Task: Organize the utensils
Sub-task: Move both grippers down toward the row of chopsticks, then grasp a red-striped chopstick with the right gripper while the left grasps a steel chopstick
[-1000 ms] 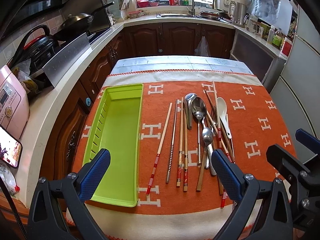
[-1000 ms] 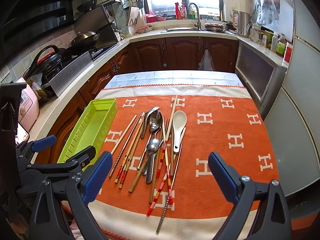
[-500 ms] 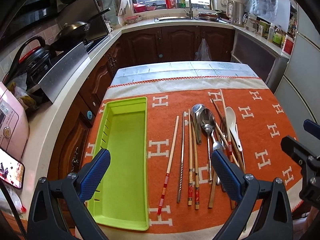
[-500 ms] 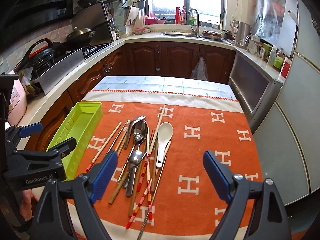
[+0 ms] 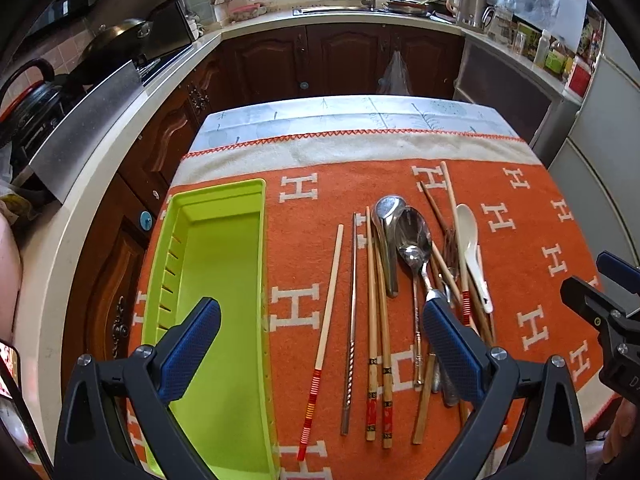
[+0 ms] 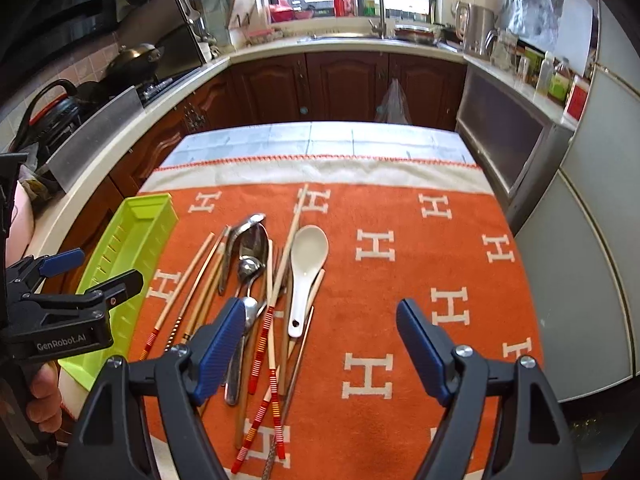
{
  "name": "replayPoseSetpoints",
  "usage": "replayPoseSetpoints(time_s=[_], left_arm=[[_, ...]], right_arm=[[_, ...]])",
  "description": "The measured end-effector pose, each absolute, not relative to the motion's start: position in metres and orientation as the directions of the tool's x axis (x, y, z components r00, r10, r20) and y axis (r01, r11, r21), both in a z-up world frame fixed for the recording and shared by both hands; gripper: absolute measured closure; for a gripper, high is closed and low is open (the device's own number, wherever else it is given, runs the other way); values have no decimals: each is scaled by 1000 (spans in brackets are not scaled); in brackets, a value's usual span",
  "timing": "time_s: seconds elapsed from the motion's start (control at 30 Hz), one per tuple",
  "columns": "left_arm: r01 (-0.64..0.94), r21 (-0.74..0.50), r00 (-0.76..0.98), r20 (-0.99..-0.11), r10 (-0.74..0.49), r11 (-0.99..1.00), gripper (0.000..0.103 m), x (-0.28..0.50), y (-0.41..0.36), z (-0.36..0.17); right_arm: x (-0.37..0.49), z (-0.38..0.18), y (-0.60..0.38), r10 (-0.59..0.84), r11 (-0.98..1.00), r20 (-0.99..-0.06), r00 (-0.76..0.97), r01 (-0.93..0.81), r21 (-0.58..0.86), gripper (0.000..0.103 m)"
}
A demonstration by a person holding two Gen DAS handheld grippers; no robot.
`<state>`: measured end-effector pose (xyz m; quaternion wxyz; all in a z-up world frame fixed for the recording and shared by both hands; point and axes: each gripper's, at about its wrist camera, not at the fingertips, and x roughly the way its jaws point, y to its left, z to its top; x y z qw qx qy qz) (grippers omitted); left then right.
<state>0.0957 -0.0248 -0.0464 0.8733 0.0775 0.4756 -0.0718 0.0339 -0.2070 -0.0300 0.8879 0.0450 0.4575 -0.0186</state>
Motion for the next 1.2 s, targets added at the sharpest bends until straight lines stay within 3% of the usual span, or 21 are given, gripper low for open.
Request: replayPoseSetpoints(time_s=[0.3,0.47,0.67,0.87,1.0,1.2], left_arm=[[229,67,504,-862,-60,971,3,110,-37,-69],[245,55,456,-887,-65,968,18,118,-40,-84],[258,24,394,-915,-83,966,42,128,-40,-102],[265,0,359,-928,-98,964,53,134,-38,-113],[272,-18,349,-930,-116,962,56,138,-39,-116],[266,-61,298,-944,-142,962,83,149,-37,-127]], right_arm=[[48,-56,-216,38,991,-851,523,87,98,30],[54,-72,-221,64,987,-870,489,96,127,32],[62,-95,-227,112,979,-895,432,107,174,48],[70,-116,-230,184,962,-905,383,118,246,63],[78,-117,-227,209,956,-894,396,110,272,63],[96,-114,-214,284,937,-858,427,68,344,63]])
